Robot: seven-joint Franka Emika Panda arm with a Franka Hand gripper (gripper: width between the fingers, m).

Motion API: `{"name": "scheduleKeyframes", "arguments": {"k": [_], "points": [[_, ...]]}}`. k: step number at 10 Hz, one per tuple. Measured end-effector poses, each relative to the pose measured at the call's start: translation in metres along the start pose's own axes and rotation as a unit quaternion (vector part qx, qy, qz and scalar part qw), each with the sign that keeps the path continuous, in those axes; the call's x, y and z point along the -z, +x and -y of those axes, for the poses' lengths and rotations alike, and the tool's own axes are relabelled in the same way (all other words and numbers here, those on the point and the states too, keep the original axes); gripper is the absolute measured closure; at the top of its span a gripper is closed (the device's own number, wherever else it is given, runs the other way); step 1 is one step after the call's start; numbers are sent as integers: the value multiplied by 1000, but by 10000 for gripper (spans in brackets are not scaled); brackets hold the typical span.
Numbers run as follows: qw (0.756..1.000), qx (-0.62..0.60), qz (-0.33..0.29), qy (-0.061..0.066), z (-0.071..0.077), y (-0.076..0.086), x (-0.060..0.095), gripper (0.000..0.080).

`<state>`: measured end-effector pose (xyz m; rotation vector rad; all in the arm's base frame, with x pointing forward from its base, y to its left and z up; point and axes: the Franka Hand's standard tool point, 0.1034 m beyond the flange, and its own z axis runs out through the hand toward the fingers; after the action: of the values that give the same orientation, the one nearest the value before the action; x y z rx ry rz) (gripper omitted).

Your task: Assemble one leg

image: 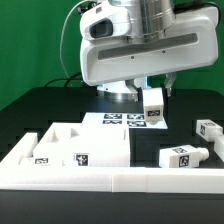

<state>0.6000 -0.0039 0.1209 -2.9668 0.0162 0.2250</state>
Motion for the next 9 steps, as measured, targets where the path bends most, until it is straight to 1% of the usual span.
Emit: {"name": "scheduleKeyframes", "arguments": {"k": [1, 2, 3, 4, 5, 6, 7, 8, 9], "points": [[999, 24, -37, -8, -6, 2, 0, 512], [995, 50, -82, -24, -21, 7, 2, 512], [989, 64, -125, -40, -31, 7, 7, 512], [985, 62, -152, -46, -33, 3, 10, 512], [983, 56, -171, -43, -30, 1, 13, 512], [973, 64, -214, -59, -37, 5, 15, 512], [964, 67, -247, -76, -45, 3, 13, 512], [963, 72, -245, -81, -49, -2, 8, 512], [959, 87, -253, -94, -59, -6, 9, 512]]}}
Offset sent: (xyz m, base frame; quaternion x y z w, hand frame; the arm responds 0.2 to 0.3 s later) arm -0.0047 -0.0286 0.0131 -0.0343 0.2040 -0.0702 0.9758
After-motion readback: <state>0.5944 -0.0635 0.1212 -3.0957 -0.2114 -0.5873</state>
